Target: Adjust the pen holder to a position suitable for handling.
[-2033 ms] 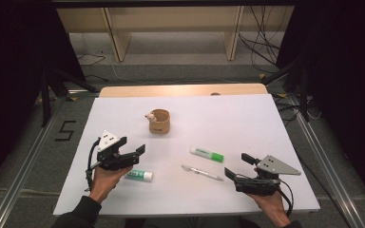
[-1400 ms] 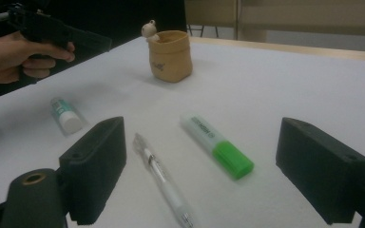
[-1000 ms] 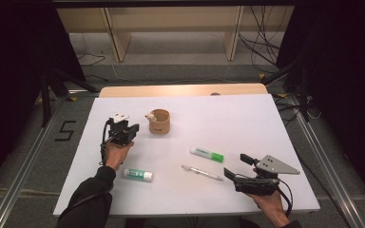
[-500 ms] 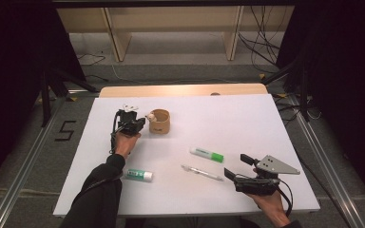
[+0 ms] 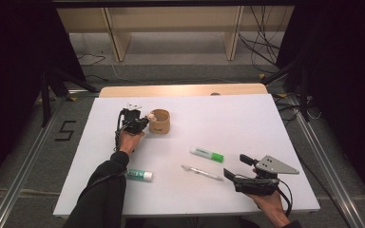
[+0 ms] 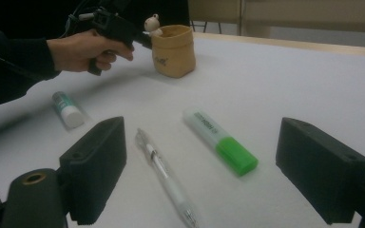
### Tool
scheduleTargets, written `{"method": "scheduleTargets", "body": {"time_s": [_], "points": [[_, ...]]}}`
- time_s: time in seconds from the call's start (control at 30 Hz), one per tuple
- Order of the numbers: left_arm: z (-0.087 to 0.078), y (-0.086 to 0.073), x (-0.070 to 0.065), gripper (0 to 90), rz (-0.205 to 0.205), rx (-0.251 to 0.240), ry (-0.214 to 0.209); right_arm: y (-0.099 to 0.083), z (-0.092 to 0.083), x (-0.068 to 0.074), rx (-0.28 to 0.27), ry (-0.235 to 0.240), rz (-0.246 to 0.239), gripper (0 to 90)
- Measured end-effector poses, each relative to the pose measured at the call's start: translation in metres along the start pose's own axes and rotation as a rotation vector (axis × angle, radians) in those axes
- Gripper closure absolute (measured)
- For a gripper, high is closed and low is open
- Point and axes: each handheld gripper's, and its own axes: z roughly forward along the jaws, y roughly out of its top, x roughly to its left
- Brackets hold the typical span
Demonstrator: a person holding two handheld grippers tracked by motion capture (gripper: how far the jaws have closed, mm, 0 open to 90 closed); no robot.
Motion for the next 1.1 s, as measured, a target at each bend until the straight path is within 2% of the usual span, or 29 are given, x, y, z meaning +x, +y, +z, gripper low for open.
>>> {"method": "scheduleTargets", "body": {"time_s": [0.07,0.13,0.23,0.33,0.47,0.53,0.83,0.9,1.1], "points": [[0.002,-0.001,0.001,89.4,0.010,0.011,0.004,0.000,0.000,0.000,0.004,0.001,0.000,18.2],[0.003,0.000,0.003,89.3,-0.001,0.019,-0.007,0.000,0.000,0.000,0.006,0.003,0.001,18.2],[0.003,0.002,0.002,89.4,0.013,0.019,0.003,-0.001,0.001,0.000,0.007,0.006,0.003,18.2],[0.005,0.003,0.002,89.4,0.004,0.018,0.005,-0.001,0.002,-0.001,0.010,0.009,0.002,18.4],[0.006,0.004,0.000,89.4,0.013,0.025,0.017,-0.001,0.002,0.000,0.010,0.010,0.000,18.5],[0.007,0.005,-0.001,89.4,0.021,0.035,0.002,-0.001,0.003,-0.001,0.010,0.012,0.005,18.5],[0.016,0.010,-0.034,89.4,0.083,0.058,-0.044,-0.001,0.004,-0.001,0.015,0.013,0.003,18.6],[0.017,0.010,-0.040,89.4,0.082,0.054,-0.050,-0.001,0.003,-0.001,0.014,0.012,0.004,18.6],[0.017,0.009,-0.050,89.4,0.110,0.069,-0.057,-0.001,0.002,-0.002,0.011,0.010,0.003,18.6]]}}
